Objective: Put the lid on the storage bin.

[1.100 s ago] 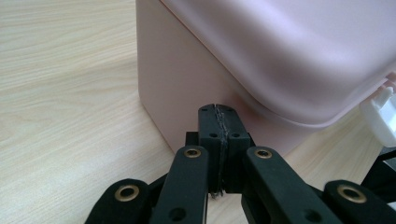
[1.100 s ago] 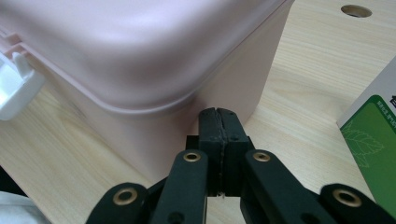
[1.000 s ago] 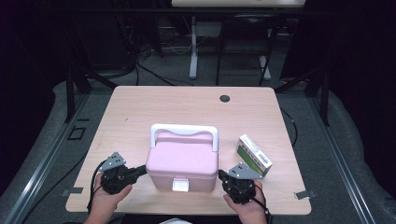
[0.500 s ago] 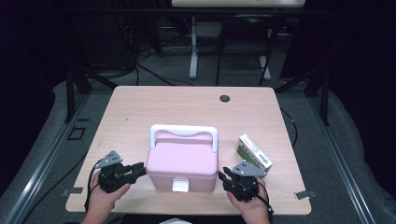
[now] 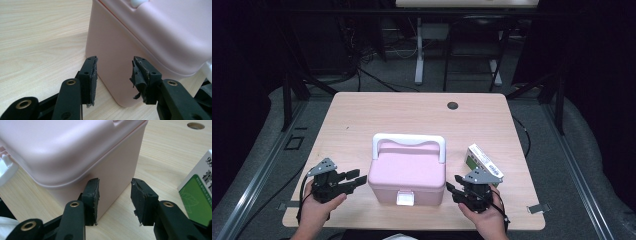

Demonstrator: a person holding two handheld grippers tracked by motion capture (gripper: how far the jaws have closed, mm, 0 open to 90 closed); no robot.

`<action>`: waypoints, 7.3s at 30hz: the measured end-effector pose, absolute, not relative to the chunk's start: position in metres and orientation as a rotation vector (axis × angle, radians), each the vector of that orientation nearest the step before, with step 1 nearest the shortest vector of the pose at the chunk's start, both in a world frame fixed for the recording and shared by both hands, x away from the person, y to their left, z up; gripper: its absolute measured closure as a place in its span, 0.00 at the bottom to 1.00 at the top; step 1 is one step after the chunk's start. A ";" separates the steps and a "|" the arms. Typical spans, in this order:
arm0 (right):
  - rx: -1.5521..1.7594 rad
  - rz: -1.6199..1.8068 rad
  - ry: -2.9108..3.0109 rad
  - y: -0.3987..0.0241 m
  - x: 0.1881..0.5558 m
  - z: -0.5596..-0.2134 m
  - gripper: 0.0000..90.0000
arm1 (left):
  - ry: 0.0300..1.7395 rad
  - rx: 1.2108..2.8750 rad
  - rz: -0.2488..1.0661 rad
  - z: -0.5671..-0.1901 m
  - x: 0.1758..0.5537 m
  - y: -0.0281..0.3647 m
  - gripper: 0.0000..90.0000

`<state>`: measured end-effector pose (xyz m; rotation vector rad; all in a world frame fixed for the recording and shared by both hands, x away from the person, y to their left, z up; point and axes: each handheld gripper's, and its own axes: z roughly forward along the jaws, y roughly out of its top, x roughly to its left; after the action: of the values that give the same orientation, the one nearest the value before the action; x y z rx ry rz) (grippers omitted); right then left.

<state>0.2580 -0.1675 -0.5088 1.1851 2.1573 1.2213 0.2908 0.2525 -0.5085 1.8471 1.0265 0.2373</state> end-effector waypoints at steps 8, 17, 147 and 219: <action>1.178 1.253 2.143 -0.172 0.262 -0.495 0.65 | 1.014 1.837 0.238 -0.495 0.294 0.257 0.60; 1.200 1.269 2.149 -0.181 0.271 -0.478 0.66 | 0.997 1.867 0.233 -0.477 0.301 0.257 0.60; 1.131 1.390 2.238 -0.152 0.301 -0.446 0.82 | 0.872 1.957 0.179 -0.444 0.328 0.222 0.82; 1.153 1.531 2.146 -0.162 0.310 -0.423 0.82 | 0.871 1.944 0.173 -0.445 0.296 0.243 1.00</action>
<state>0.3101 -0.1618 -0.4234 1.1535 2.1458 1.5308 0.2964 0.2429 -0.4448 1.9444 0.8708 0.1729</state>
